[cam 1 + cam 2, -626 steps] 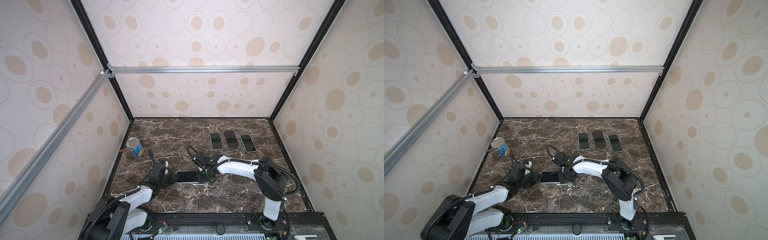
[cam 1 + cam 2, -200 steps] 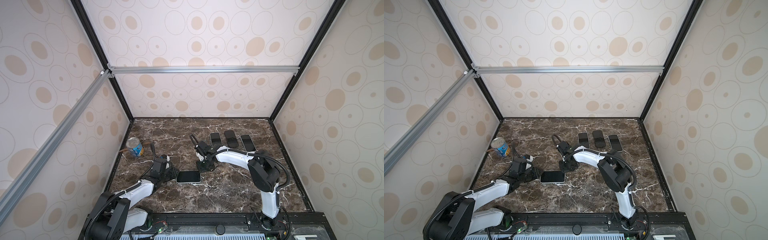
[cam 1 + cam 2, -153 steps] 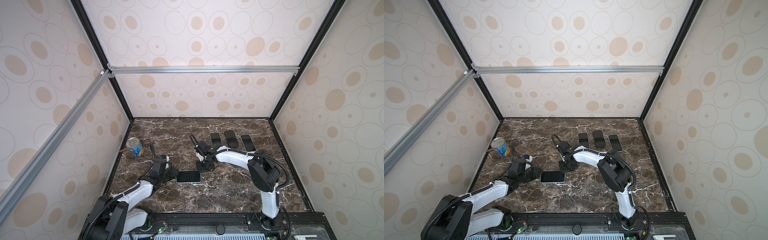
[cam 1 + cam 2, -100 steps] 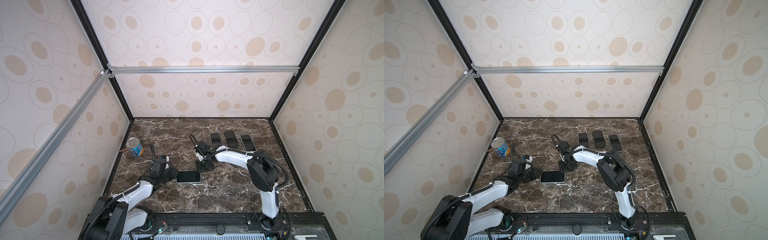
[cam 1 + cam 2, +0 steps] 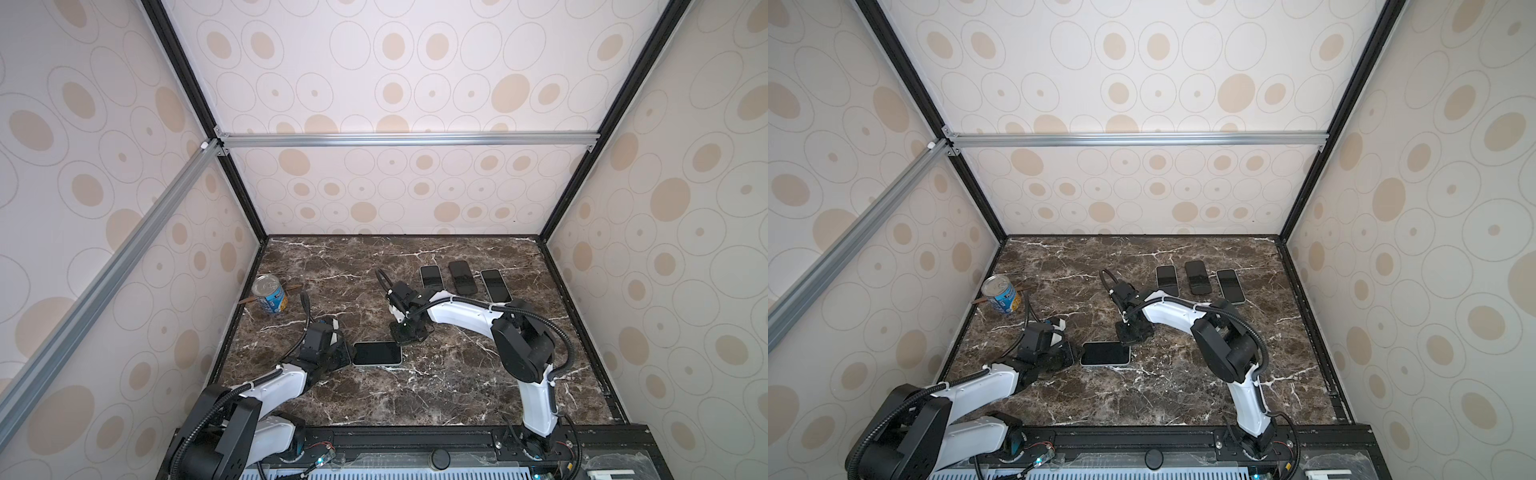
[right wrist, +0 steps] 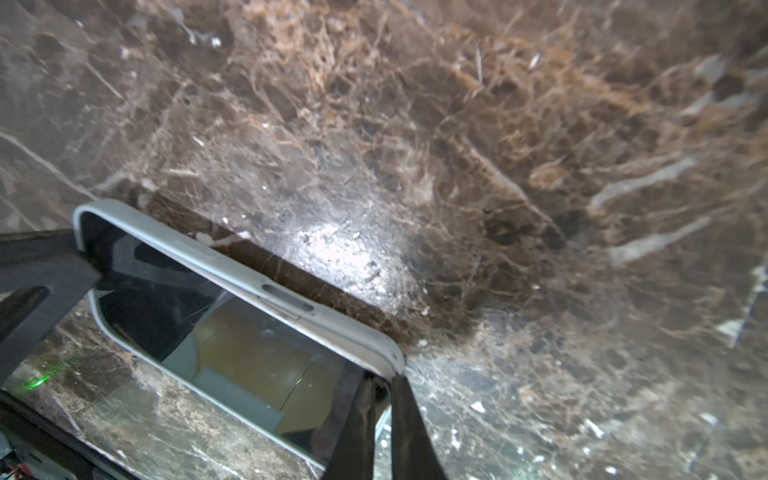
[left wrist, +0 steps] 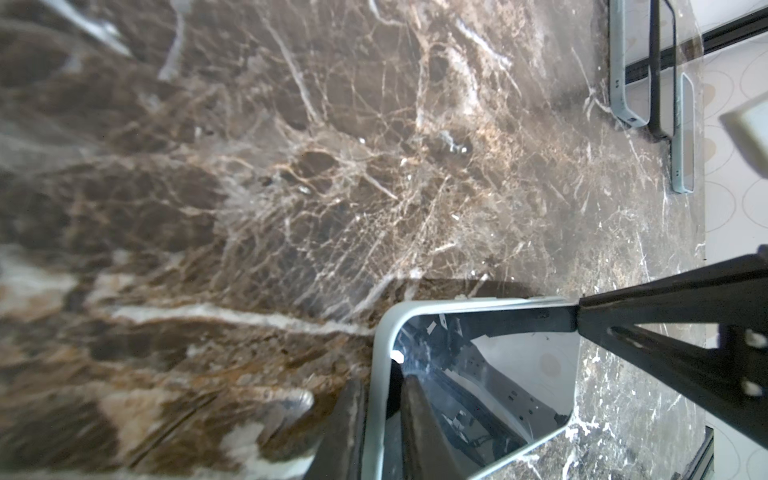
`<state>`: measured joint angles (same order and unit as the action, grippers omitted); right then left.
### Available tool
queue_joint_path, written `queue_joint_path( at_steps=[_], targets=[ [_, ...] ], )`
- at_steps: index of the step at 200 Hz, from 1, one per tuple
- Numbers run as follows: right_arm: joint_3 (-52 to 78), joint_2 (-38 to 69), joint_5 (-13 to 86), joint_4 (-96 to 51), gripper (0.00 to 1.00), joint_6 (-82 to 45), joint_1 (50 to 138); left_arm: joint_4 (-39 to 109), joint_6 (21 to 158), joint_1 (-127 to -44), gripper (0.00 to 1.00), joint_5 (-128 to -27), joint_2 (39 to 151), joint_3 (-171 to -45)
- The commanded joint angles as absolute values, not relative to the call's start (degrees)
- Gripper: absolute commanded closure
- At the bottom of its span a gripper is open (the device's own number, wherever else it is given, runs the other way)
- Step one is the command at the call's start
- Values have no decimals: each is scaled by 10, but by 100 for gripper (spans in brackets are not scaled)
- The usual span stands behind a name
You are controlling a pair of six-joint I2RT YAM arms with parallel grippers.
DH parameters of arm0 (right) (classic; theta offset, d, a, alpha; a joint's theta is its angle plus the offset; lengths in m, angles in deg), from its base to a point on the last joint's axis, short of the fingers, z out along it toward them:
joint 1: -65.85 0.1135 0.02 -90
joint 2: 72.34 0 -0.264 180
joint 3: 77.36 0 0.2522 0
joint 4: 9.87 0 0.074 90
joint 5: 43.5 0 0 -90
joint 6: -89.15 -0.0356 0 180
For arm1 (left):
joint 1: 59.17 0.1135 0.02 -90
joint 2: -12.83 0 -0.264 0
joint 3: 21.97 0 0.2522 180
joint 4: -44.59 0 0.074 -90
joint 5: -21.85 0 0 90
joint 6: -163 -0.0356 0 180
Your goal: Put the phone into the phone case
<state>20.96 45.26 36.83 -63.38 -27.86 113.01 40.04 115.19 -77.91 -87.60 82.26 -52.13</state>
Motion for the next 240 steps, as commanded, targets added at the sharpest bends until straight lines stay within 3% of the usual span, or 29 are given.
queue_joint_path(
  at_steps=[1, 66, 136, 171, 226, 240],
  targets=[
    [190, 511, 401, -686, 89, -274, 1144, 413, 1153, -777, 82, -879, 832, -520],
    [179, 542, 412, -689, 90, -279, 1158, 415, 1153, -777, 82, -880, 834, -519],
    [219, 563, 591, -758, 89, -236, 1234, 415, 1156, -777, 82, -879, 828, -521],
    [221, 579, 621, -762, 86, -230, 1247, 416, 1160, -777, 82, -884, 827, -522],
    [233, 529, 646, -753, 81, -215, 1258, 381, 1152, -777, 82, -877, 799, -540],
    [228, 493, 637, -729, 76, -196, 1258, 353, 1142, -777, 82, -868, 784, -558]
  ],
)
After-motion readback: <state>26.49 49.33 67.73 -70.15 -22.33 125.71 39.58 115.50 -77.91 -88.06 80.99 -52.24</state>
